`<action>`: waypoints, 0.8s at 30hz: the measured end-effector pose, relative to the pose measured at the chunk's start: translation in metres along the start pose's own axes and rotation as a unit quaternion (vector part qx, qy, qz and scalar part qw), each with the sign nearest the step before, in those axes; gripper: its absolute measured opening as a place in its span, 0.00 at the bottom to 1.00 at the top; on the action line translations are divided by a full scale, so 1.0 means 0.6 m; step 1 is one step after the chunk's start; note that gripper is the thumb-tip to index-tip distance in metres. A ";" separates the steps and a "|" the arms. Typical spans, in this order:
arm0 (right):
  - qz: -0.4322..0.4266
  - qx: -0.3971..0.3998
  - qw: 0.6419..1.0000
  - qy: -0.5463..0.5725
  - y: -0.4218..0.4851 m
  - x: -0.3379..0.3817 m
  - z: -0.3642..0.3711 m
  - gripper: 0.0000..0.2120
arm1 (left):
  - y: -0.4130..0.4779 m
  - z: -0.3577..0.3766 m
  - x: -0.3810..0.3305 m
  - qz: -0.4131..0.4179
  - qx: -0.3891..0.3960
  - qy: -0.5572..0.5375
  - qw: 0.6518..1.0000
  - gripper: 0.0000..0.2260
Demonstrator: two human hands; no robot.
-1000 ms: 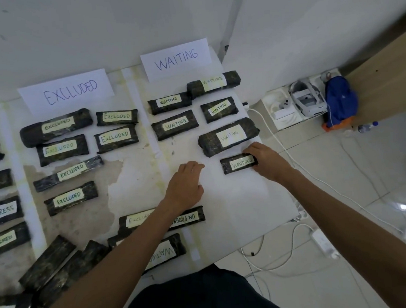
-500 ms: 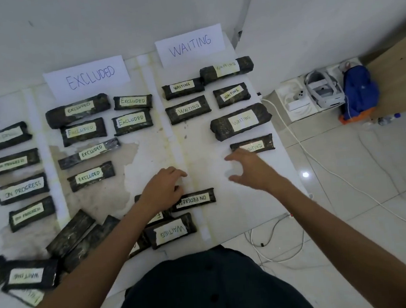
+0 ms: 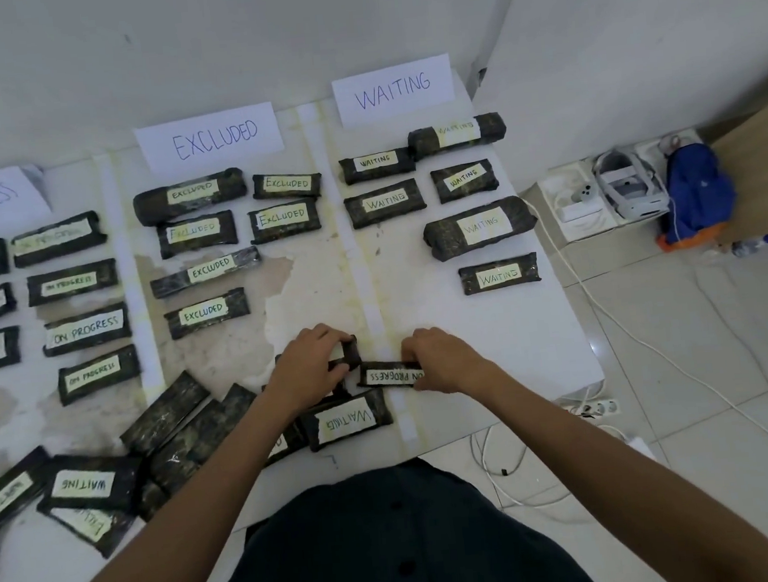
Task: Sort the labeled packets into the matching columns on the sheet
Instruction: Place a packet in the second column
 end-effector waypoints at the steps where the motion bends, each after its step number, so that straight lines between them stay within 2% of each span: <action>1: 0.014 0.008 1.000 0.015 -0.003 -0.010 0.002 0.14 | -0.003 -0.002 0.003 -0.004 -0.001 0.000 1.000 0.17; 5: 0.079 0.018 0.987 0.139 -0.018 -0.055 0.000 0.13 | -0.016 -0.018 0.006 -0.003 -0.040 -0.003 0.999 0.17; 8: 0.118 0.016 0.927 0.355 -0.031 -0.069 -0.006 0.14 | -0.022 -0.035 -0.007 -0.015 -0.081 -0.071 0.994 0.16; 10: 0.121 0.014 0.891 0.437 -0.040 -0.049 -0.012 0.13 | -0.027 -0.037 -0.023 -0.037 -0.082 -0.140 0.986 0.18; 12: 0.112 0.012 0.870 0.479 -0.045 -0.013 -0.018 0.12 | -0.032 -0.032 -0.036 -0.063 -0.076 -0.187 0.977 0.21; 14: 0.100 0.003 0.868 0.486 -0.044 0.027 -0.019 0.13 | -0.041 -0.026 -0.041 -0.087 -0.076 -0.219 0.969 0.21; 16: 0.086 -0.012 0.880 0.468 -0.039 0.068 -0.017 0.13 | -0.054 -0.028 -0.039 -0.087 -0.089 -0.231 0.965 0.15; 18: 0.063 -0.018 0.895 0.440 -0.033 0.113 -0.012 0.12 | -0.074 -0.034 -0.019 -0.094 -0.112 -0.216 0.965 0.13; 24: -0.026 0.020 0.919 0.394 -0.026 0.245 -0.010 0.15 | -0.145 -0.078 0.055 -0.108 -0.132 -0.147 0.974 0.27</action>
Point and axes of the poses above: each hand's wrist, its own y-axis towards the middle knuckle, its own z-axis out of the palm, x = y × z, the point moved 9 cm from there along y, towards the middle knuckle, and after that the axes turned 8 degrees about z, right-handed, at the moved point
